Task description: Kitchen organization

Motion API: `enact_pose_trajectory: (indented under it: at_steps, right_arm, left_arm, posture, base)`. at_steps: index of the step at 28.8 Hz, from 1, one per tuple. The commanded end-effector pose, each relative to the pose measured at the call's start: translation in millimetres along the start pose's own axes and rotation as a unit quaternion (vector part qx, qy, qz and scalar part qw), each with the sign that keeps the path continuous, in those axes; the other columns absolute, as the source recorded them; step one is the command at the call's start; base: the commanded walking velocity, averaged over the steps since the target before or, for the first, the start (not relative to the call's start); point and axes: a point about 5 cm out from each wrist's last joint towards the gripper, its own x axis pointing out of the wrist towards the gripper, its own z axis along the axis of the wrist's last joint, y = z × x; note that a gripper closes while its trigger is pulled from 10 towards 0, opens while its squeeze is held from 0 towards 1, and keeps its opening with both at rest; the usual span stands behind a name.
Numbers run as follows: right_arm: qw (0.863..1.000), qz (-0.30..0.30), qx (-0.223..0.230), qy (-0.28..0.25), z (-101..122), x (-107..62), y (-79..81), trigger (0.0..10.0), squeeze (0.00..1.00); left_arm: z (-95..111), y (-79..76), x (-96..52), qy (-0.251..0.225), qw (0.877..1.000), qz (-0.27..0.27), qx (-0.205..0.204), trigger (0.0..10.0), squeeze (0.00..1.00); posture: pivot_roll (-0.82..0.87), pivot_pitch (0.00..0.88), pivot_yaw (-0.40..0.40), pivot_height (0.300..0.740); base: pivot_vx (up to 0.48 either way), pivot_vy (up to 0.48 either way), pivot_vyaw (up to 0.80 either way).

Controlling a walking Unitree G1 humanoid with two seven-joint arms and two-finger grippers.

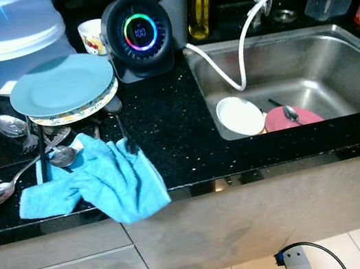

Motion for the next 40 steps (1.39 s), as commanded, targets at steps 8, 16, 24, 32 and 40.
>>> enact_pose_trajectory:
  at_steps: [8, 16, 24, 32, 40]
  right_arm:
    - [1.0, 0.0, -0.006, 0.003, -4.0, -0.5, -2.1, 10.0, 0.0]
    - [1.0, 0.001, -0.009, 0.004, -4.5, -0.5, -2.2, 10.0, 0.0]
    - [1.0, 0.002, -0.014, 0.005, -5.0, -0.6, -2.4, 10.0, 0.0]
    - [1.0, 0.007, -0.028, 0.001, -3.7, -0.5, -1.7, 10.0, 0.0]
    - [0.998, 0.014, -0.054, -0.002, 1.3, -0.2, -1.0, 10.0, 0.0]
  left_arm:
    - [-18.3, -0.6, -1.8, 0.042, 0.999, 0.005, -0.024, 10.0, 0.0]
    - [-25.8, 3.5, -3.4, 0.055, 0.997, 0.029, -0.035, 10.0, 0.0]
    - [-30.2, 7.0, -4.7, 0.066, 0.996, 0.043, -0.044, 10.0, 0.0]
    - [-30.9, 21.8, -7.8, 0.056, 0.988, 0.105, -0.095, 10.0, 0.0]
    - [-18.6, 73.3, -23.7, -0.022, 0.935, 0.276, -0.222, 10.0, 0.0]
  posture:
    - [0.12, 0.059, -0.076, 0.74]
    - [0.12, 0.06, -0.076, 0.74]
    - [0.13, 0.064, -0.077, 0.74]
    - [0.14, 0.07, -0.079, 0.74]
    - [0.19, 0.09, -0.084, 0.74]
  base:
    - [0.0, -0.101, 0.0]
    - [0.0, -0.295, 0.0]
    - [0.0, 0.0, 0.0]
    - [0.0, 0.0, 0.0]
    - [0.0, 0.0, 0.0]
